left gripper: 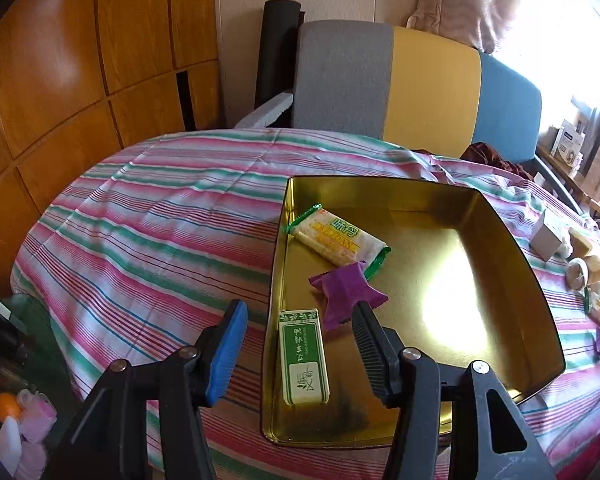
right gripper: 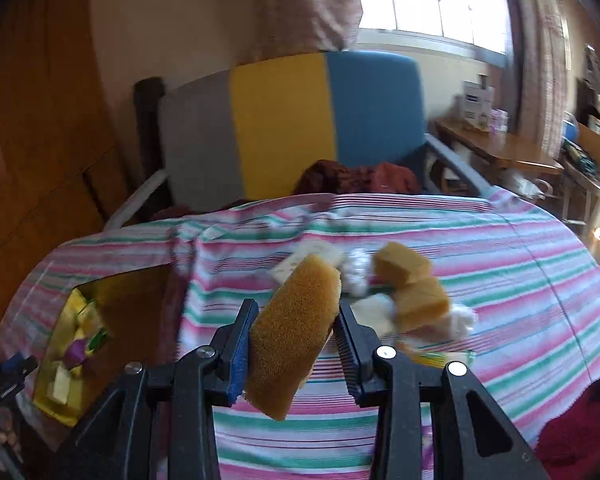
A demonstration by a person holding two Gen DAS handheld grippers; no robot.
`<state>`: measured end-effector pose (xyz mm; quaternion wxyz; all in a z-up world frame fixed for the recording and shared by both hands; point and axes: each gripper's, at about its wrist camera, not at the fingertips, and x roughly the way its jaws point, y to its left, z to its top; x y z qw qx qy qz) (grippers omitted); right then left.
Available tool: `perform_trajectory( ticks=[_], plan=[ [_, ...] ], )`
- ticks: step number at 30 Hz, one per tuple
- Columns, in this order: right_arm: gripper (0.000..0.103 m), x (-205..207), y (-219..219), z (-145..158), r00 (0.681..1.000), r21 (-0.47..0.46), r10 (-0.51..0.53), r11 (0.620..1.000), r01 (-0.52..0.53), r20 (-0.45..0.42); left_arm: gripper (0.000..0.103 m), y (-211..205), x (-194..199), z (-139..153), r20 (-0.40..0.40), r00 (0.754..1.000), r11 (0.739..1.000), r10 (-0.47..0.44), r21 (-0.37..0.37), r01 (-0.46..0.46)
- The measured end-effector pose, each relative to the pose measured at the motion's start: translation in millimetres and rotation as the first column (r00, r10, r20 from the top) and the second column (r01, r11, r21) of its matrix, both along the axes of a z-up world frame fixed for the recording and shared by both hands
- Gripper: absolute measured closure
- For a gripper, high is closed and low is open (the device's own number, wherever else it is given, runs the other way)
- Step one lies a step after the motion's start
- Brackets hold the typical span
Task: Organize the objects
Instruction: 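Carry the sponge cake into the gold tray and release it with the right tool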
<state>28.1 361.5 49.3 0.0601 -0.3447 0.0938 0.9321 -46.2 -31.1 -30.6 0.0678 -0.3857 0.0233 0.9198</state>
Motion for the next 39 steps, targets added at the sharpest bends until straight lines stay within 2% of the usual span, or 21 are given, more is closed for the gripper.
perform_trajectory(
  ticks=[2, 5, 10, 14, 18, 22, 24, 25, 27, 28, 34, 39],
  plan=[
    [0.065, -15.7, -38.9, -2.5, 0.990, -0.024, 0.140, 0.990, -0.139, 0.021, 0.047, -2.2, 3.1, 1.2, -0.010, 1.000, 1.000, 0.001, -0.007, -0.001],
    [0.065, -35.7, -98.6, -13.1, 0.947, -0.055, 0.314, 0.949, -0.311, 0.065, 0.046, -6.8, 6.7, 2.1, -0.014, 1.000, 1.000, 0.005, -0.003, -0.005],
    [0.065, -60.0, -179.3, -38.3, 0.861, -0.113, 0.490, 0.871, -0.478, 0.136, 0.046, -25.4, 7.4, 0.9, -0.009, 0.999, 0.999, 0.051, 0.015, -0.051],
    [0.065, -78.0, -227.7, -61.0, 0.804, -0.127, 0.560, 0.829, -0.545, 0.202, 0.046, -40.4, 8.3, -3.0, -0.002, 0.996, 0.996, 0.090, 0.022, -0.090],
    [0.063, -94.6, -266.3, -85.4, 0.776, -0.082, 0.563, 0.821, -0.565, 0.286, 0.044, -54.2, 8.1, -9.1, 0.016, 0.992, 0.991, 0.127, 0.029, -0.127],
    [0.054, -102.4, -287.5, -109.5, 0.711, -0.174, 0.618, 0.782, -0.598, 0.336, 0.039, -63.7, 8.7, -12.0, 0.018, 0.989, 0.988, 0.148, 0.034, -0.148],
    [0.049, -102.1, -288.7, -117.4, 0.694, -0.235, 0.641, 0.767, -0.597, 0.328, 0.038, -66.8, 8.7, -12.6, 0.021, 0.988, 0.987, 0.155, 0.037, -0.156],
    [0.046, -100.7, -287.0, -118.4, 0.692, -0.270, 0.653, 0.758, -0.594, 0.309, 0.038, -67.2, 8.8, -12.4, 0.021, 0.987, 0.987, 0.157, 0.037, -0.158],
    [0.027, -97.6, -280.1, -116.1, 0.702, -0.312, 0.657, 0.751, -0.581, 0.274, 0.037, -69.0, 9.4, -11.8, 0.018, 0.986, 0.986, 0.164, 0.039, -0.164],
    [0.024, -95.9, -276.2, -113.4, 0.711, -0.320, 0.654, 0.752, -0.576, 0.259, 0.037, -69.2, 9.2, -11.3, 0.016, 0.986, 0.985, 0.166, 0.041, -0.167],
    [0.023, -82.3, -249.3, -94.1, 0.772, -0.313, 0.605, 0.785, -0.535, 0.195, 0.037, -63.5, 11.0, -1.9, -0.009, 0.989, 0.988, 0.151, 0.041, -0.150],
    [0.023, -74.4, -225.1, -78.4, 0.827, -0.260, 0.536, 0.834, -0.486, 0.172, 0.036, -48.6, 13.3, 10.4, -0.040, 0.993, 0.994, 0.109, 0.029, -0.108]
  ],
)
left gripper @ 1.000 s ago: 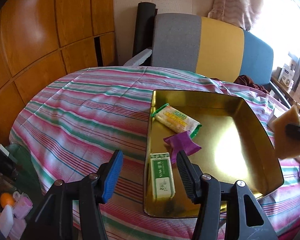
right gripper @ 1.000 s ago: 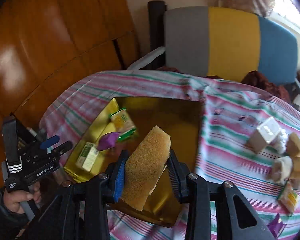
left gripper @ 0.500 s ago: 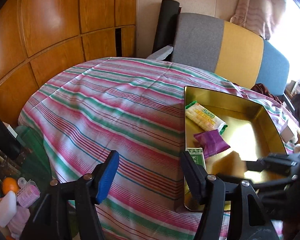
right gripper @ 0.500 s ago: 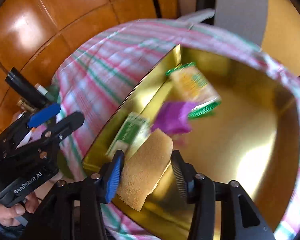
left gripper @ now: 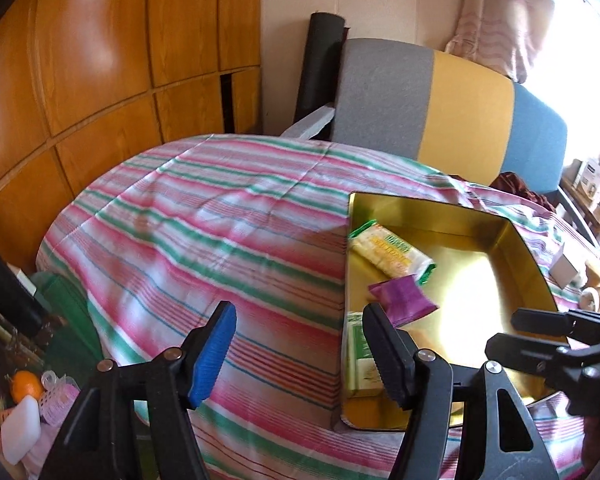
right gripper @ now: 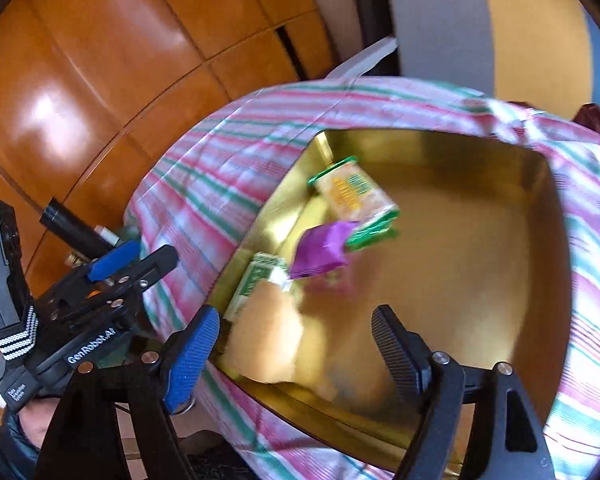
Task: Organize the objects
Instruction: 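Carry the sponge cake into the gold tray and release it with the right tool, then move both tools back from the tray toward the snack pile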
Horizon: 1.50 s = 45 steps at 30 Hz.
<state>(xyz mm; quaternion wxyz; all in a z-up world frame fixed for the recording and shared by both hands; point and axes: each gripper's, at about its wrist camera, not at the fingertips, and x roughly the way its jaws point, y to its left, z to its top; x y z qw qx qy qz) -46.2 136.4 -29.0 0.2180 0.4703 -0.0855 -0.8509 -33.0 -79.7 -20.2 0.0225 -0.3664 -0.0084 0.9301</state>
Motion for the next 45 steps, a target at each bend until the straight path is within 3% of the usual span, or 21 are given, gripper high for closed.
perform_trajectory(
  ticks=[11, 16, 20, 23, 27, 31, 33, 36, 40, 43, 45],
  plan=[
    [0.023, 19.3, 89.6, 19.0, 0.982, 0.058, -0.179, 0.981, 0.183, -0.062, 0.034, 53.0, 5.5, 21.4, -0.041, 0.991, 0.990, -0.131, -0.051, 0.129],
    [0.023, 28.6, 144.3, 21.3, 0.955, 0.090, -0.285, 0.952, 0.292, -0.077, 0.033, 84.6, 6.1, 25.3, -0.040, 0.978, 0.977, -0.204, -0.069, 0.201],
    [0.023, 39.0, 196.1, 24.3, 0.915, 0.126, -0.390, 0.908, 0.400, -0.099, 0.033, 110.8, 4.2, 28.9, -0.038, 0.963, 0.961, -0.268, -0.076, 0.264],
    [0.023, 48.4, 243.3, 26.5, 0.859, 0.145, -0.498, 0.848, 0.511, -0.118, 0.033, 132.1, 2.3, 32.5, -0.031, 0.947, 0.946, -0.320, -0.065, 0.317],
    [0.023, 61.9, 305.4, 26.6, 0.749, 0.170, -0.643, 0.729, 0.663, -0.161, 0.033, 168.7, -1.3, 37.6, -0.015, 0.918, 0.918, -0.396, -0.046, 0.395],
    [0.023, 81.3, 359.7, 16.4, 0.604, 0.132, -0.778, 0.590, 0.797, -0.172, 0.033, 209.9, -5.3, 40.6, -0.003, 0.887, 0.885, -0.462, -0.060, 0.461],
    [0.023, 95.4, 383.1, 8.4, 0.518, 0.062, -0.845, 0.514, 0.855, -0.136, 0.033, 235.1, -7.7, 39.8, 0.018, 0.859, 0.857, -0.511, -0.071, 0.511],
    [0.023, 112.8, 407.6, 7.7, 0.425, -0.026, -0.901, 0.428, 0.903, -0.090, 0.028, 275.7, -15.9, 34.6, 0.060, 0.820, 0.817, -0.569, -0.069, 0.572],
    [0.023, 126.6, 420.6, 6.9, 0.372, -0.082, -0.927, 0.375, 0.923, -0.051, 0.027, 333.1, -30.1, 20.6, 0.112, 0.772, 0.766, -0.625, -0.101, 0.635],
    [0.023, 128.5, 424.3, 4.6, 0.373, -0.102, -0.928, 0.373, 0.922, -0.019, 0.026, 366.6, -43.4, 11.2, 0.140, 0.739, 0.737, -0.659, -0.077, 0.671],
    [0.023, 127.4, 421.4, 3.4, 0.390, -0.113, -0.921, 0.387, 0.915, -0.001, 0.023, 389.6, -55.7, 5.2, 0.161, 0.728, 0.726, -0.667, -0.080, 0.683]
  ],
)
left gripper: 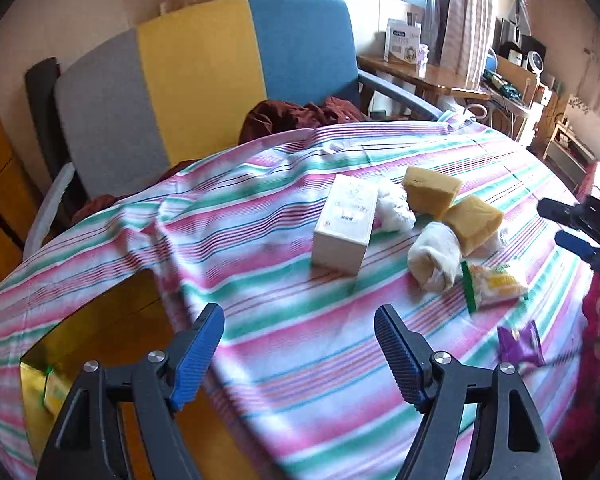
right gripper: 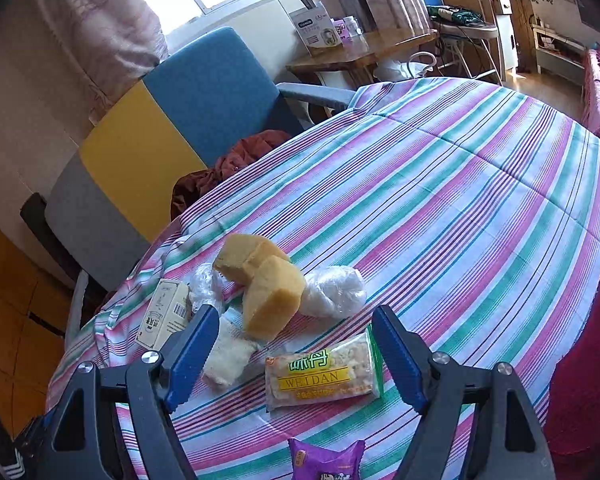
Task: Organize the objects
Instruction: 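Move both tools back from the tray toward the snack pile, then grasp the white printed box with the left tool, then carry the white box toward the tray with the left tool while the right tool grasps the sock roll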
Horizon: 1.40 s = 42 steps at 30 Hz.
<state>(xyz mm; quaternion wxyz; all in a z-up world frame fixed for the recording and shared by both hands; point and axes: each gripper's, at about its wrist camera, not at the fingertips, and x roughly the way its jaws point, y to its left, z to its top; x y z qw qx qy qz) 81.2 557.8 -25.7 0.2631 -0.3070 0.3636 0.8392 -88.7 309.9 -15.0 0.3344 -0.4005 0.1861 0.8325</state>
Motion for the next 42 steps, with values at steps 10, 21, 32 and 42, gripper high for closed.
perform_trajectory(
  ticks=[10, 21, 32, 42],
  plan=[
    [0.023, -11.7, -4.7, -10.9, 0.996, -0.063, 0.082, 0.995, -0.083, -0.018, 0.018, 83.4, -39.9, -23.8, -0.029, 0.994, 0.990, -0.108, -0.092, 0.105],
    [0.023, -14.8, -2.5, -16.9, 0.996, -0.083, 0.090, 0.992, -0.091, -0.006, 0.052, 116.0, -70.9, -70.5, 0.060, 0.992, 0.986, -0.110, -0.123, 0.117],
    [0.023, 7.5, 25.5, -19.9, 0.997, -0.123, -0.075, 0.990, 0.072, -0.021, 0.052, 59.7, -30.0, -52.2, 0.089, 0.996, 0.998, -0.030, -0.050, 0.035],
    [0.023, -15.4, 23.5, -37.3, 0.991, -0.097, -0.013, 0.995, 0.026, 0.131, 0.052, 20.8, 23.8, -10.0, 0.110, 0.993, 0.998, -0.047, 0.056, 0.041]
  ],
)
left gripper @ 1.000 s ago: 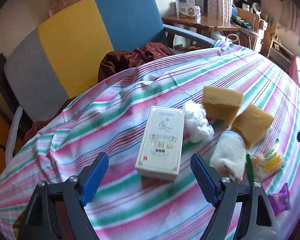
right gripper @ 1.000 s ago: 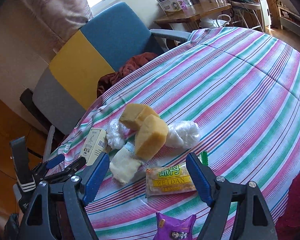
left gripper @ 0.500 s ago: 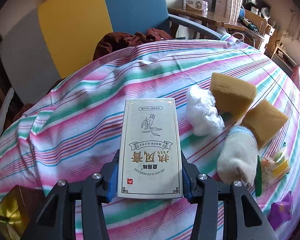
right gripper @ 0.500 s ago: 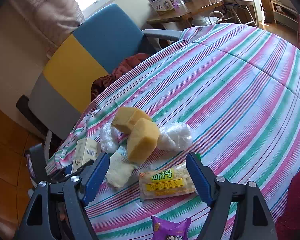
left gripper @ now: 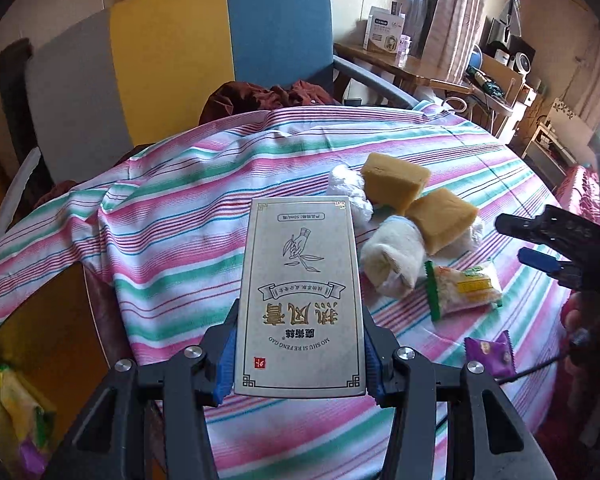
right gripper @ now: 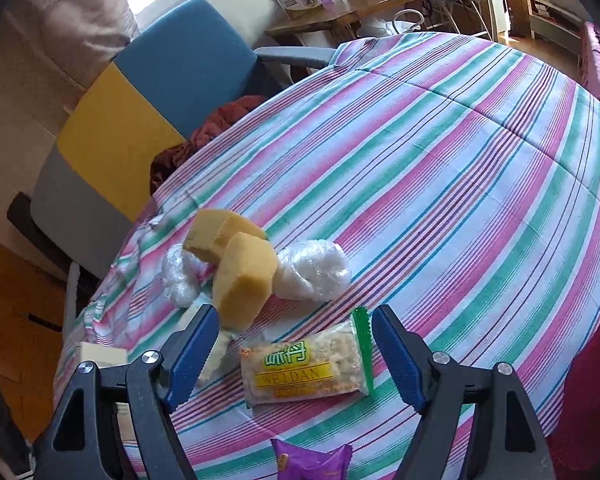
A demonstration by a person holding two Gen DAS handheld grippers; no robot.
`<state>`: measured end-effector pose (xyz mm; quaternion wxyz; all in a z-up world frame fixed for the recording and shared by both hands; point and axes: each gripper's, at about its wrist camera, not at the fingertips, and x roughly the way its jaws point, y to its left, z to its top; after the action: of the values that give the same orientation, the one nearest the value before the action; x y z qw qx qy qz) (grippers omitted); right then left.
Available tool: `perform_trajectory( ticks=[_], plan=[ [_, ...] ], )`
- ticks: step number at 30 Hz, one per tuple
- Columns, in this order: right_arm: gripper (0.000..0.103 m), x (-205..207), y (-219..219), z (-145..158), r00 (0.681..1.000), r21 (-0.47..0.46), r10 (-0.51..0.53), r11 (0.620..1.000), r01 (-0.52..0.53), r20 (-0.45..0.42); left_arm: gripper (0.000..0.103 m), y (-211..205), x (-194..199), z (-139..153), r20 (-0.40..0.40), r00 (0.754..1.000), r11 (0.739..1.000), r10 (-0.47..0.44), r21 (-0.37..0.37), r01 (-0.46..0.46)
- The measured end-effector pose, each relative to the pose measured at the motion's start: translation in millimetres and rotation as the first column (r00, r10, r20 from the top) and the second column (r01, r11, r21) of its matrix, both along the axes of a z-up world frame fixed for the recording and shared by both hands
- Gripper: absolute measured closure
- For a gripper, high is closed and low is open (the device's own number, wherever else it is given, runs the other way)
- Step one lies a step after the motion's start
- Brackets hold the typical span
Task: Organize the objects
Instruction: 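Carry the white box toward the tray with the left tool while the right tool grasps the sock roll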
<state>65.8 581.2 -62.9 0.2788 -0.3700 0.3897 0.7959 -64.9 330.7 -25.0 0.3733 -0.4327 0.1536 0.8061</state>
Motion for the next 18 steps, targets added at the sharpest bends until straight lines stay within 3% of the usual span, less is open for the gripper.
perform_trajectory(
  ticks=[5, 8, 11, 14, 18],
  plan=[
    [0.023, -5.0, 4.0, -19.3, 0.995, -0.040, -0.002, 0.999, 0.006, 0.096, 0.052, -27.0, 25.1, 8.4, 0.017, 1.000, 0.999, 0.005, 0.045, -0.006],
    [0.023, -6.5, 2.7, -29.7, 0.997, -0.133, 0.035, 0.991, -0.026, 0.068, 0.052, -44.1, 38.9, 11.2, 0.011, 1.000, 0.998, 0.006, 0.056, -0.006],
    [0.021, -14.2, -10.8, -32.9, 0.992, -0.190, 0.124, 0.975, -0.116, 0.032, 0.052, -64.1, 46.4, 13.6, 0.011, 1.000, 0.997, 0.022, 0.072, -0.022],
    [0.022, -27.8, -35.1, -34.7, 0.958, -0.292, 0.271, 0.913, -0.285, -0.088, 0.052, -84.3, 49.0, 15.3, 0.026, 0.998, 0.995, 0.050, 0.088, -0.052],
    [0.023, -39.4, -59.2, -30.5, 0.920, -0.251, 0.385, 0.886, -0.391, -0.072, 0.052, -107.7, 47.9, 17.9, 0.043, 0.995, 0.989, 0.094, 0.108, -0.098]
  ],
)
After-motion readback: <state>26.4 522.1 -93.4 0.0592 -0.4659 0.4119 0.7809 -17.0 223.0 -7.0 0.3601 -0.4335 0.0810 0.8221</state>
